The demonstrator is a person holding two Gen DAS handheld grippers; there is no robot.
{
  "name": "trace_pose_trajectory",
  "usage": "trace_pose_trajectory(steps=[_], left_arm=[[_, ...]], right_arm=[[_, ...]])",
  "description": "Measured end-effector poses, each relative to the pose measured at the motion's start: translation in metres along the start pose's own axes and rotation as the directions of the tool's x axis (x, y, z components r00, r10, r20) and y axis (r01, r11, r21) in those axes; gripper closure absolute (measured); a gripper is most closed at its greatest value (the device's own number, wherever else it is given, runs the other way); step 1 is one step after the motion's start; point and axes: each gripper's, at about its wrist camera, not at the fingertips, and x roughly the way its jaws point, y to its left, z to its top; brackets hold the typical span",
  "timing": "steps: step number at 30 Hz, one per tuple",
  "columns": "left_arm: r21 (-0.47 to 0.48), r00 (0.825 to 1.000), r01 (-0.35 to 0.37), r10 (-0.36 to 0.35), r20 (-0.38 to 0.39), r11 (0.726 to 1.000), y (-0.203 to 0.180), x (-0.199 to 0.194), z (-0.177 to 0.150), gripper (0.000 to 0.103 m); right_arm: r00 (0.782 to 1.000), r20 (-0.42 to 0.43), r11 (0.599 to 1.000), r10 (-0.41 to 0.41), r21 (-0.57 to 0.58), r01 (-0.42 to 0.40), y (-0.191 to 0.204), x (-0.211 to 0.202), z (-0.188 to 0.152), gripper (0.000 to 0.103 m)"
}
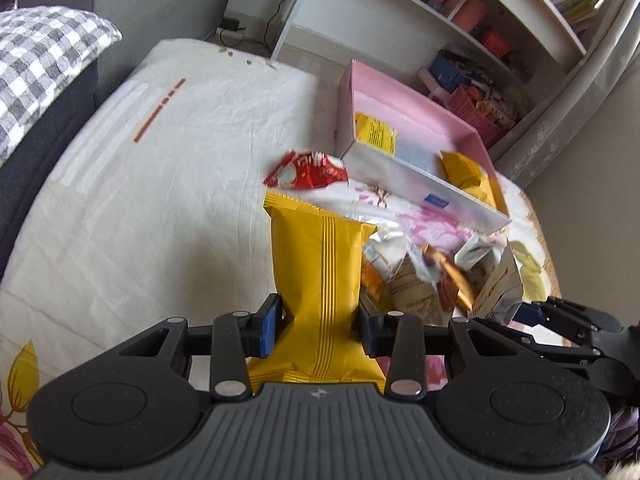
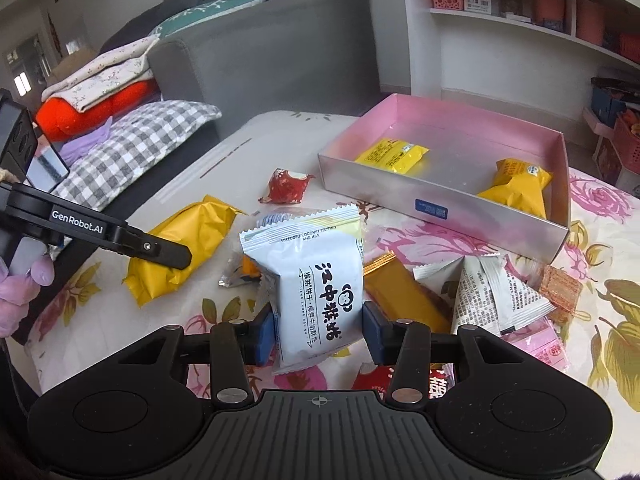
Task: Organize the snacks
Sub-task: 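Lower the yellow packet into the box with the left gripper while the right drops the white bag in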
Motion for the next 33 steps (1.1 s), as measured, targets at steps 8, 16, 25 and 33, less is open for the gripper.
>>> trace_pose_trajectory(steps=[8, 16, 25, 33], left_arm=[[-0.027, 0.997, 0.024, -0.022, 0.074, 0.999, -0.01, -0.011, 0.013, 0.067], [-0.021, 0.993, 0.046, -0.044, 0.109, 0.999, -0.03, 0.0, 0.027, 0.067], [0.068, 0.99, 0.034, -0.043, 0.135, 0.997, -0.07, 0.035, 0.05, 0.067], [0.145, 0.991, 0.033, -0.052, 0.126, 0.989, -0.103, 0.073, 0.072, 0.067]], right_arm=[[0.998, 0.041, 0.997, -0.041, 0.067, 0.038, -0.013, -0.01, 0.019, 0.059], [0.995, 0.059, 0.985, -0.083, 0.158, 0.073, -0.035, 0.001, 0.042, 0.059], [0.987, 0.104, 0.962, -0.119, 0.257, 0.089, -0.075, 0.004, 0.064, 0.059], [0.98, 0.119, 0.937, -0.158, 0.33, 0.111, -0.121, 0.011, 0.079, 0.059]])
